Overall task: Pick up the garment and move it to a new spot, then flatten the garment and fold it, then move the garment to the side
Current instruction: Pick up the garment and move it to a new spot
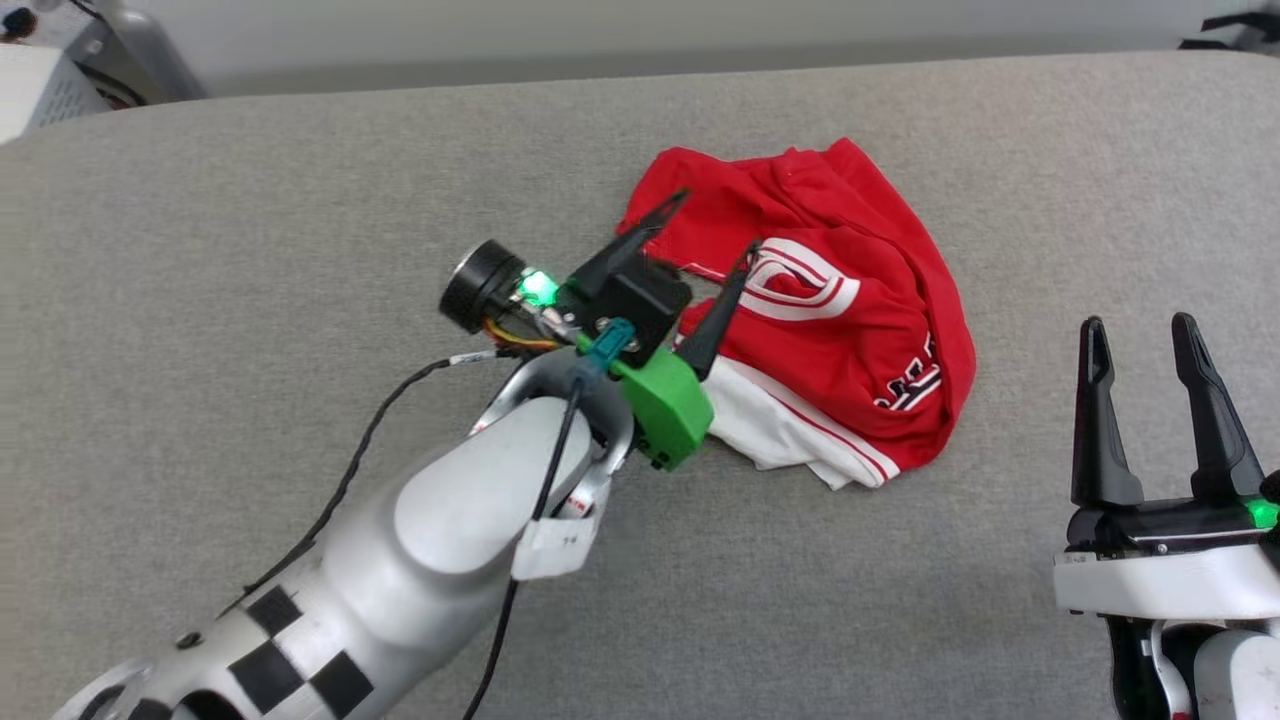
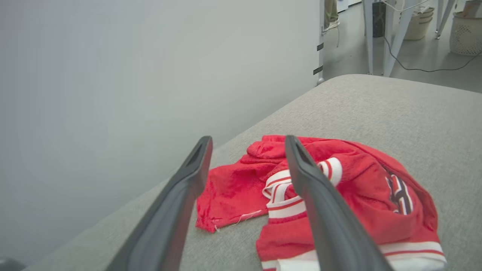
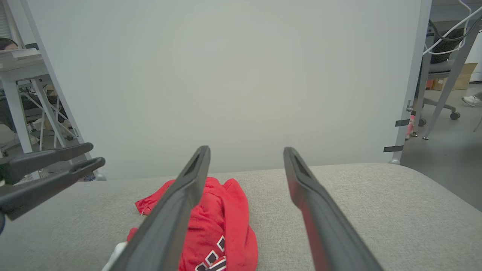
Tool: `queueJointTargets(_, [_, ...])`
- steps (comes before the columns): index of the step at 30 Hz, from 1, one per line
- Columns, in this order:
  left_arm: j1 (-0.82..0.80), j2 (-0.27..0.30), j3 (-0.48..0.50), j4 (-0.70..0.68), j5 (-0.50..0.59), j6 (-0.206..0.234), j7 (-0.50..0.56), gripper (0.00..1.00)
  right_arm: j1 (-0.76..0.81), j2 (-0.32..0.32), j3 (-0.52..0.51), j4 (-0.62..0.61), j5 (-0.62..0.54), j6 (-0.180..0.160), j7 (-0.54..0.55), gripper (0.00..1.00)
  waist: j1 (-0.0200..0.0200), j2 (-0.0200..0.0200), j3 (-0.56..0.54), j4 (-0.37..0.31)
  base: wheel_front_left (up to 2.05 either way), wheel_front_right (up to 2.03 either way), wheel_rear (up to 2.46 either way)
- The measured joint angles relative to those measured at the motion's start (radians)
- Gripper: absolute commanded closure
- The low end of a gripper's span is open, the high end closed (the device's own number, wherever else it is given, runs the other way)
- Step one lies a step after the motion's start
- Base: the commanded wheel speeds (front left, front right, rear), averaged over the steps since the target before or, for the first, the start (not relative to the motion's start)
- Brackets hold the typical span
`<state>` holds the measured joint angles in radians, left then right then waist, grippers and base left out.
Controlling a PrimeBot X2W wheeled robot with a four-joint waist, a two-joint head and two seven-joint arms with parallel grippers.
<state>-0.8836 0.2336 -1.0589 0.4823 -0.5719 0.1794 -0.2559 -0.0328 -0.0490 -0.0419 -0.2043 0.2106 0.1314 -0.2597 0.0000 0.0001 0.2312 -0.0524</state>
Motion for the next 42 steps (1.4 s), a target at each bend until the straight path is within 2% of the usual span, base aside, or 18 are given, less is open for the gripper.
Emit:
queueJointTargets(10, [0.353, 0.12, 0.299, -0.244, 0.138, 0.163, 0.0, 0.0, 0.049, 0.0, 0.003, 0.027, -0.059, 0.0, 0.0, 0.0, 0.0, 0.0, -0.087, 0.08, 0.0, 0.0, 0.0])
queueJointTargets(15, [0.519, 0.137, 0.445, -0.321, 0.204, 0.203, 0.0, 0.0, 0.073, 0.0, 0.005, 0.051, -0.076, 0.0, 0.0, 0.0, 0.0, -0.0001, -0.123, 0.106, 0.0, 0.0, 0.0])
queueJointTargets(21, [0.687, 0.109, 0.573, -0.358, 0.265, 0.198, 0.0, 0.0, 0.099, 0.0, 0.001, 0.081, -0.085, 0.0, 0.0, 0.0, 0.0, 0.0, -0.157, 0.125, 0.0, 0.0, 0.0])
queueJointTargets(33, [0.863, 0.001, 0.756, -0.387, 0.367, 0.095, 0.0, 0.0, 0.164, 0.0, -0.016, 0.15, -0.08, 0.0, 0.0, 0.0, 0.0, 0.0, -0.199, 0.131, 0.0, 0.0, 0.0])
queueJointTargets(42, [0.906, -0.055, 0.833, -0.386, 0.427, 0.03, 0.0, 0.0, 0.185, 0.0, -0.004, 0.169, -0.06, 0.0, 0.0, 0.0, 0.0, 0.0, -0.209, 0.135, 0.0, 0.0, 0.0])
